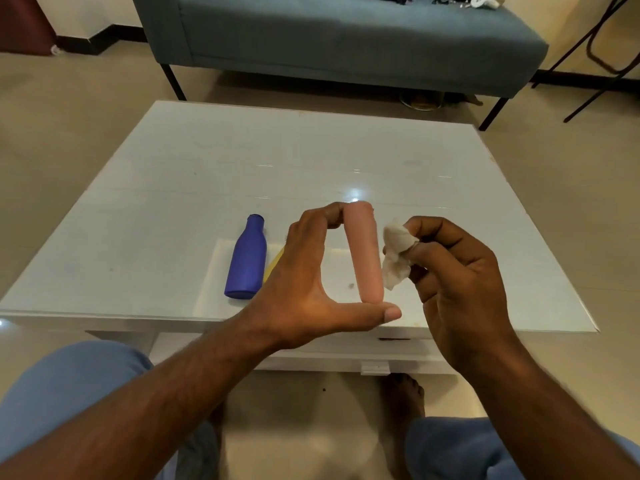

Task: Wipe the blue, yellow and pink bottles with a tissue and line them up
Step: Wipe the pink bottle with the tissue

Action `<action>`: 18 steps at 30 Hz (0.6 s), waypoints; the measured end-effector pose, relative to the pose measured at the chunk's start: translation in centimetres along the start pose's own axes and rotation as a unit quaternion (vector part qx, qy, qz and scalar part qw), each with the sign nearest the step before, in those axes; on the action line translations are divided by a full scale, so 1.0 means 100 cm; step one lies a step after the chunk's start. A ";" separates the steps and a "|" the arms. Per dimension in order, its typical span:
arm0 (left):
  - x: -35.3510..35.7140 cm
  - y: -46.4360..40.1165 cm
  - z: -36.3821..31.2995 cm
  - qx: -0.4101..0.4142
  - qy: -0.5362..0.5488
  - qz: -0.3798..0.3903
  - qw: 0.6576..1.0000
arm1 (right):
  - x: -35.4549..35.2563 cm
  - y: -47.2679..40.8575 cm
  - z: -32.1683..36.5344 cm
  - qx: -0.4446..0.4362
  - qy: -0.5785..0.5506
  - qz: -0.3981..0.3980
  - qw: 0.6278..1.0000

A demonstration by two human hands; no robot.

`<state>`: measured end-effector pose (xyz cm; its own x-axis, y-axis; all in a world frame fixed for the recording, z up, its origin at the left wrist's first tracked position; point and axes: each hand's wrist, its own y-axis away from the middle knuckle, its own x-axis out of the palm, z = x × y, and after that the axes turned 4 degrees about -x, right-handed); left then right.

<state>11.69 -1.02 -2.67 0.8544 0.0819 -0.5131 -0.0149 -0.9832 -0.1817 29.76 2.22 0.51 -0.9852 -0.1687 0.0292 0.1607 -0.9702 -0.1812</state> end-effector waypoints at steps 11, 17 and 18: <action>0.003 -0.004 0.002 -0.030 0.033 0.025 0.999 | -0.002 0.001 0.005 0.208 -0.164 0.046 0.963; 0.005 -0.004 0.004 -0.026 0.018 0.034 0.999 | -0.006 -0.001 0.005 0.189 -0.157 0.095 0.965; 0.005 -0.004 0.005 -0.025 0.011 0.034 0.999 | -0.006 -0.001 0.005 0.184 -0.146 0.098 0.967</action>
<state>11.86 -0.47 -3.23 0.8639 0.0109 -0.5035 -0.0487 -0.9933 -0.1051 30.36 2.35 1.01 -0.8838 -0.3455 0.3154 0.4059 -0.9016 0.1495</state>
